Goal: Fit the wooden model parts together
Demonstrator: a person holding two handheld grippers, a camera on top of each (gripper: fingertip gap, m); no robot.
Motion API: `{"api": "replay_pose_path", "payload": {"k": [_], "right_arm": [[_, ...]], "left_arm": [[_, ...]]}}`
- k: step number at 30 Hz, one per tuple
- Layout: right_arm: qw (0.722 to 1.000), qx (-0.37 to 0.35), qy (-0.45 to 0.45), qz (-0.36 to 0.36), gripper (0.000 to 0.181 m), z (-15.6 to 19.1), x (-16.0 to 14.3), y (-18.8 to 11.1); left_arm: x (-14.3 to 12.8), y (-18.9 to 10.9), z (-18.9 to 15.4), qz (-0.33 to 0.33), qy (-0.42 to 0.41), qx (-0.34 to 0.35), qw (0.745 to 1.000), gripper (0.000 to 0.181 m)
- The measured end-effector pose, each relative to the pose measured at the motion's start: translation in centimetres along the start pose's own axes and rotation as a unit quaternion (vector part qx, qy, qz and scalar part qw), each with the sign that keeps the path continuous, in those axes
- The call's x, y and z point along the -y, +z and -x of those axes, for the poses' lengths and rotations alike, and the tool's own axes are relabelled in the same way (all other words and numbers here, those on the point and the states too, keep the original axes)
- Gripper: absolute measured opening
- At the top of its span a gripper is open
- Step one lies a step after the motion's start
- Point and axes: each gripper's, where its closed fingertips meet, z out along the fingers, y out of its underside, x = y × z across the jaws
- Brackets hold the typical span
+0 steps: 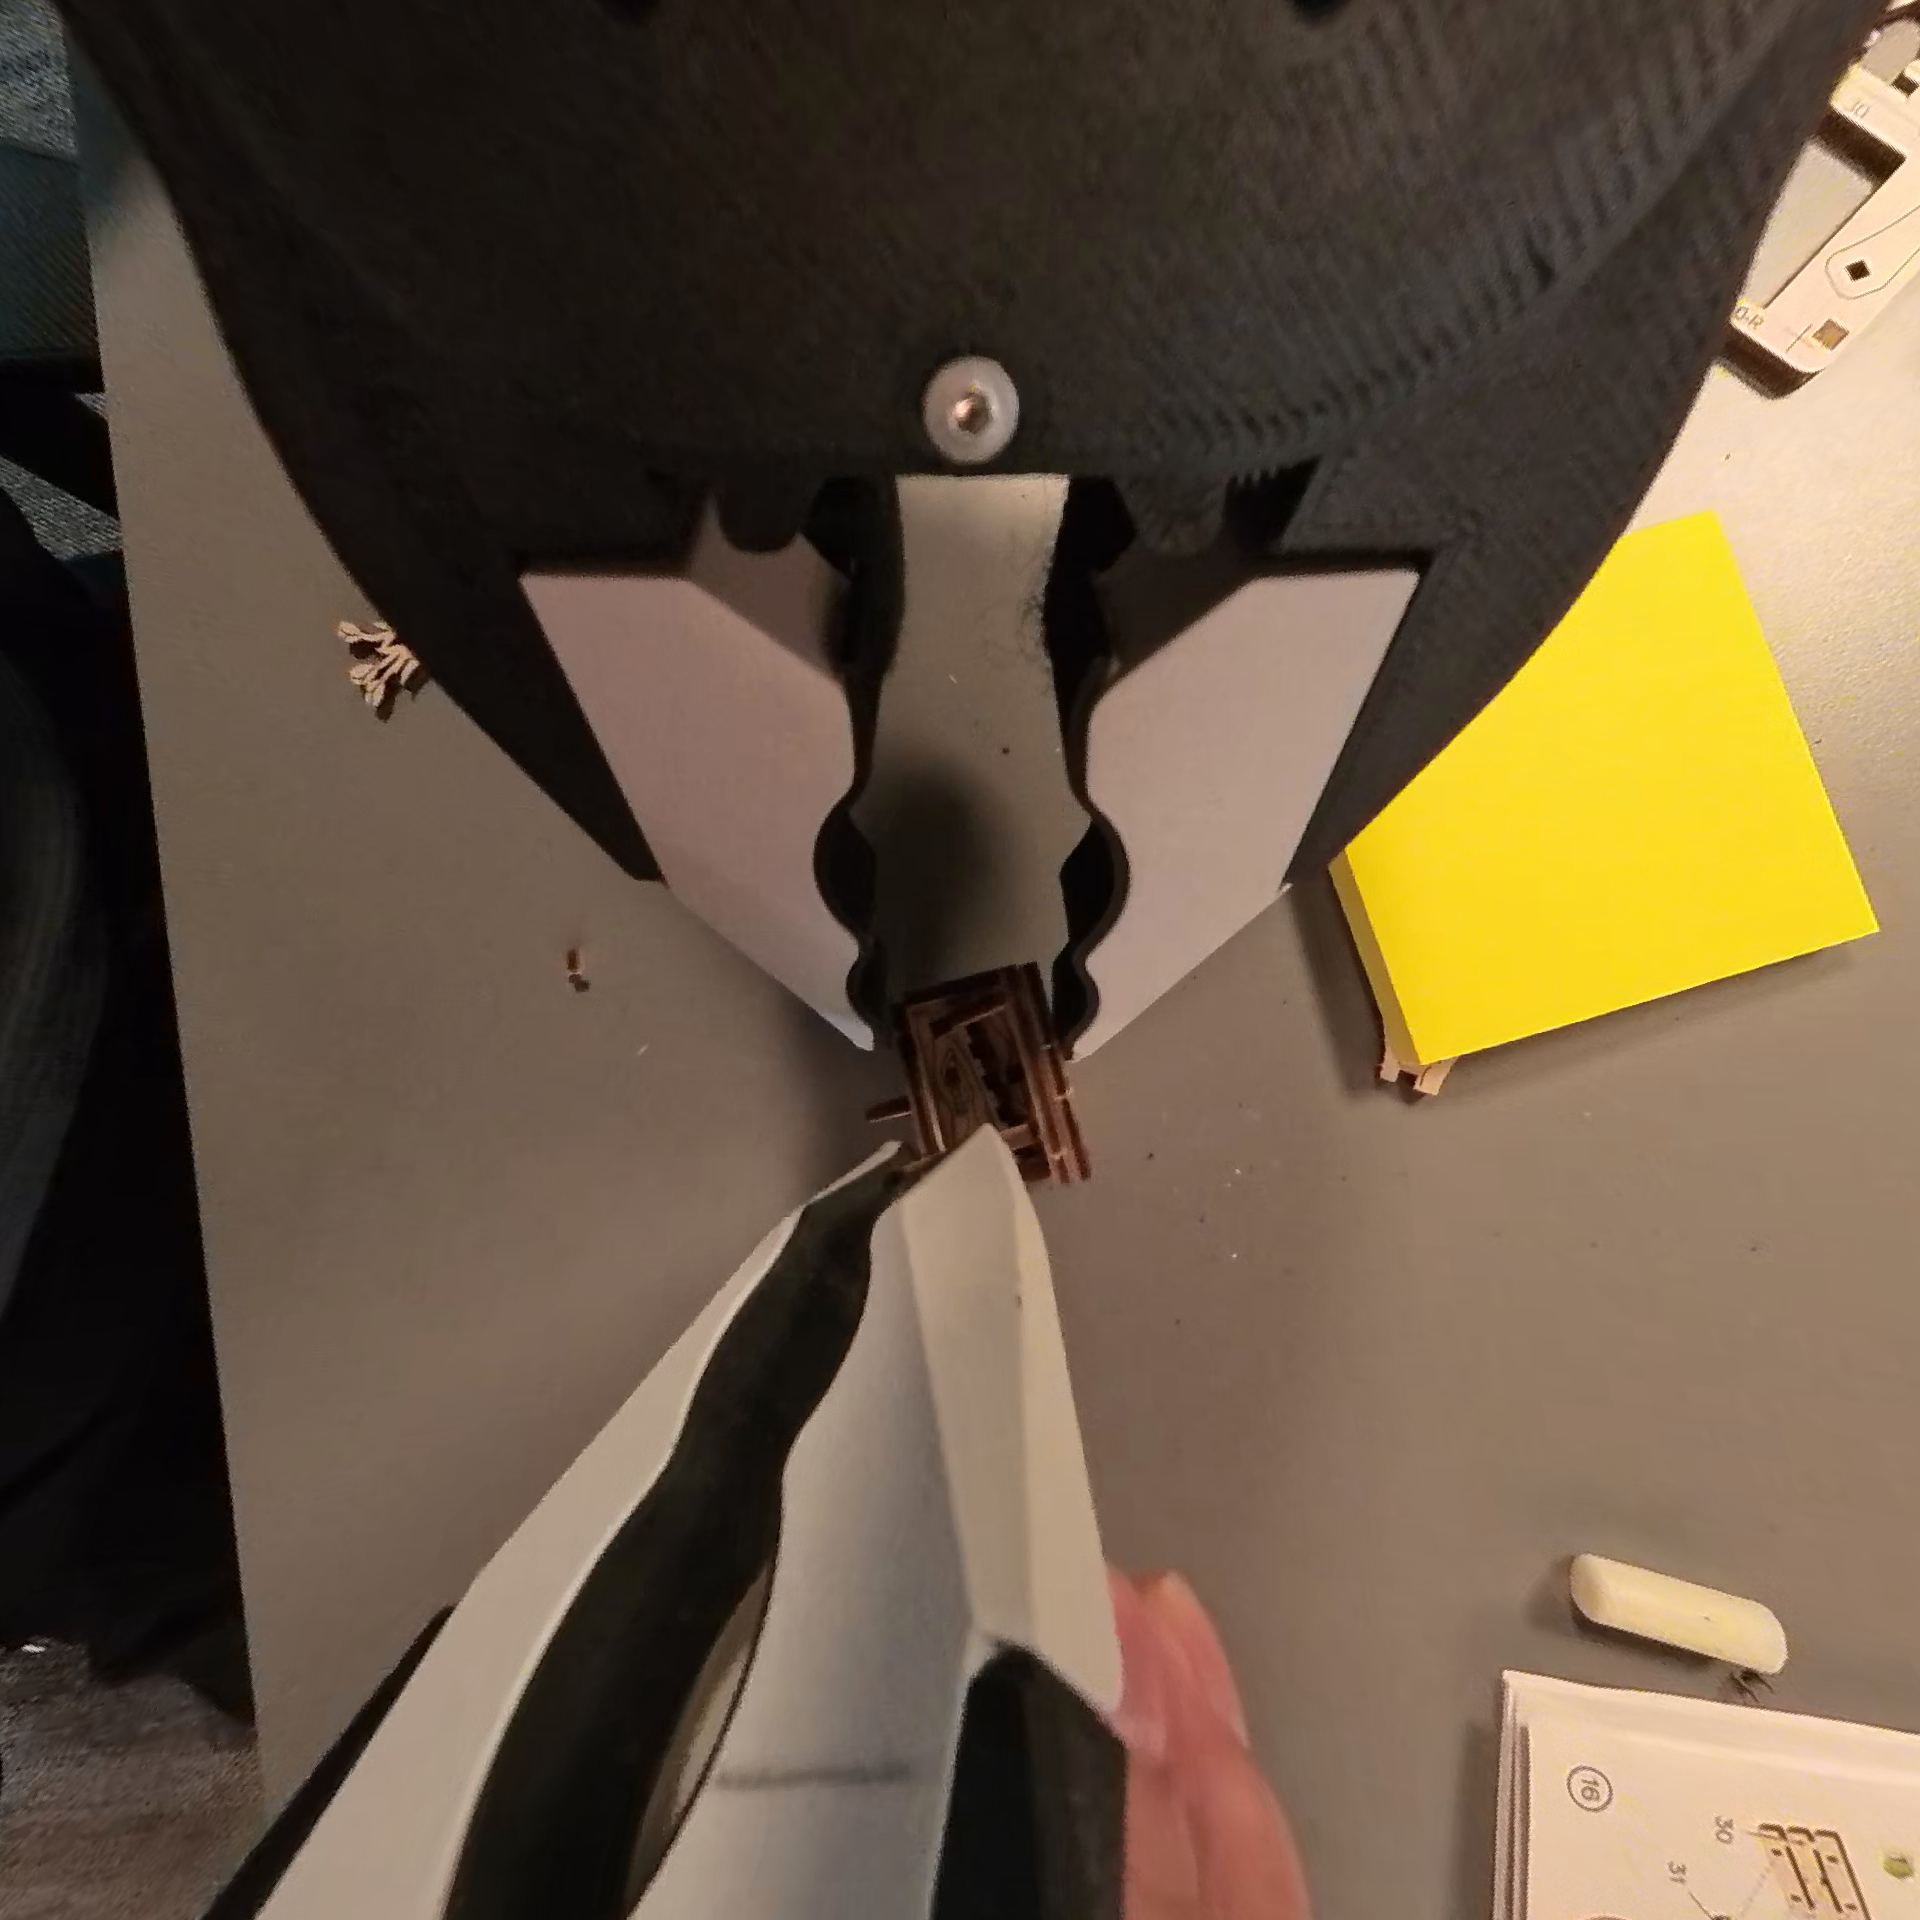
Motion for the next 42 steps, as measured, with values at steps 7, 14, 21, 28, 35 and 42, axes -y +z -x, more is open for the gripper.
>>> {"api": "replay_pose_path", "payload": {"k": [7,14,21,28,35,42], "right_arm": [[0.997,0.004,0.074,-0.015,0.007,-0.15,-0.36,-0.03],[0.99,-0.006,0.132,-0.038,0.007,-0.29,-0.59,0.05],[0.981,-0.018,0.179,-0.07,0.007,-0.36,-0.71,-0.01],[0.982,-0.075,0.142,-0.098,0.007,-0.37,-0.53,-0.24],[0.981,-0.115,0.121,-0.099,0.007,-0.36,-0.44,-0.31],[0.961,-0.069,0.225,-0.146,0.007,-0.59,-0.86,-0.57]], "left_arm": [[0.04,0.0,0.01,-0.002,-0.003,-0.001,1.0,0.029],[0.06,0.01,0.01,-0.005,-0.003,-0.002,1.0,0.029],[0.04,0.01,0.02,-0.006,-0.003,-0.004,1.0,0.029],[0.02,0.01,0.04,-0.007,-0.003,-0.004,1.0,0.029],[0.04,0.02,0.03,-0.008,-0.002,-0.004,1.0,0.029],[0.07,0.02,0.03,-0.009,-0.002,-0.005,1.0,0.029]]}}
